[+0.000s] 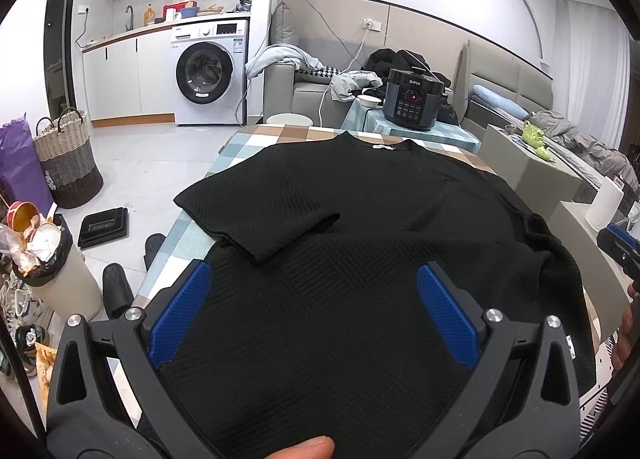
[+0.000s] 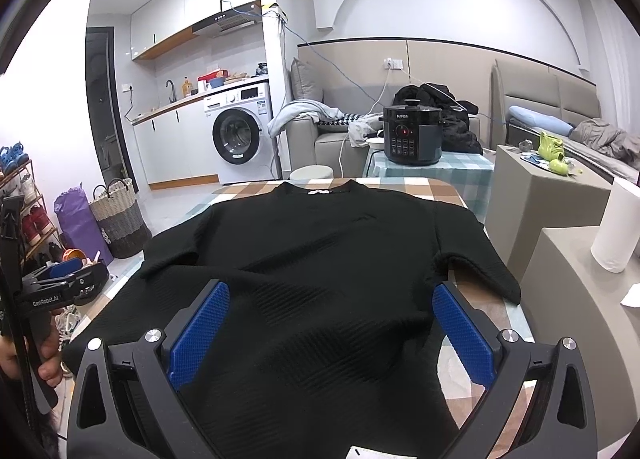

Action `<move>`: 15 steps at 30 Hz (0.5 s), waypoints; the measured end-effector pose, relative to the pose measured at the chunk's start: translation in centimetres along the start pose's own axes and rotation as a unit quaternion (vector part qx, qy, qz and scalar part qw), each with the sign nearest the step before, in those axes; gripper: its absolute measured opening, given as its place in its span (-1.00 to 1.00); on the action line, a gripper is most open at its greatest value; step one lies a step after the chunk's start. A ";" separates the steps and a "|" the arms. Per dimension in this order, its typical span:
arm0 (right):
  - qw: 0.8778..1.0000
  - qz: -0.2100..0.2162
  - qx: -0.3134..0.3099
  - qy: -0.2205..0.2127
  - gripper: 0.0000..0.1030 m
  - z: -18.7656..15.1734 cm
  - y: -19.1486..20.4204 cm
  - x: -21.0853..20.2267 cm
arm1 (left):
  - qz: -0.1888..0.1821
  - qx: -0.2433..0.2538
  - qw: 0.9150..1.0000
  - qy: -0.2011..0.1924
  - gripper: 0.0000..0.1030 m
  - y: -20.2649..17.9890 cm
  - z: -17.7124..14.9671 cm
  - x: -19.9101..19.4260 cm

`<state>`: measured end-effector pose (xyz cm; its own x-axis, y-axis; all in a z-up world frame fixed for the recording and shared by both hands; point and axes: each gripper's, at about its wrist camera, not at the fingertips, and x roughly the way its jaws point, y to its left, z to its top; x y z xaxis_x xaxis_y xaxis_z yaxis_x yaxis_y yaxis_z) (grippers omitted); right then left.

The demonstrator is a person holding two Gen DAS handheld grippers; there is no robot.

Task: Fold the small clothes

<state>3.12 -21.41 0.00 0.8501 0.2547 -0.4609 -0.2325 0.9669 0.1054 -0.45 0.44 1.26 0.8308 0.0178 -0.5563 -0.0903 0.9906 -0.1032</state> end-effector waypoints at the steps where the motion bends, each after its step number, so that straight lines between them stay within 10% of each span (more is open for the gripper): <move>1: 1.000 0.000 -0.001 0.001 1.00 0.0 0.1 0.1 | -0.001 -0.001 1.000 0.000 0.98 0.0 0.0 -0.1; 15: 0.999 -0.024 0.015 0.022 1.00 0.0 -0.2 1.3 | -0.001 -0.002 1.000 0.012 0.98 0.5 -0.2 0.7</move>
<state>4.27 -21.30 -0.57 0.8382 0.2073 -0.5045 -0.1765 0.9783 0.1087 -0.03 0.89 0.72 0.8178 0.0121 -0.5754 -0.0903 0.9901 -0.1075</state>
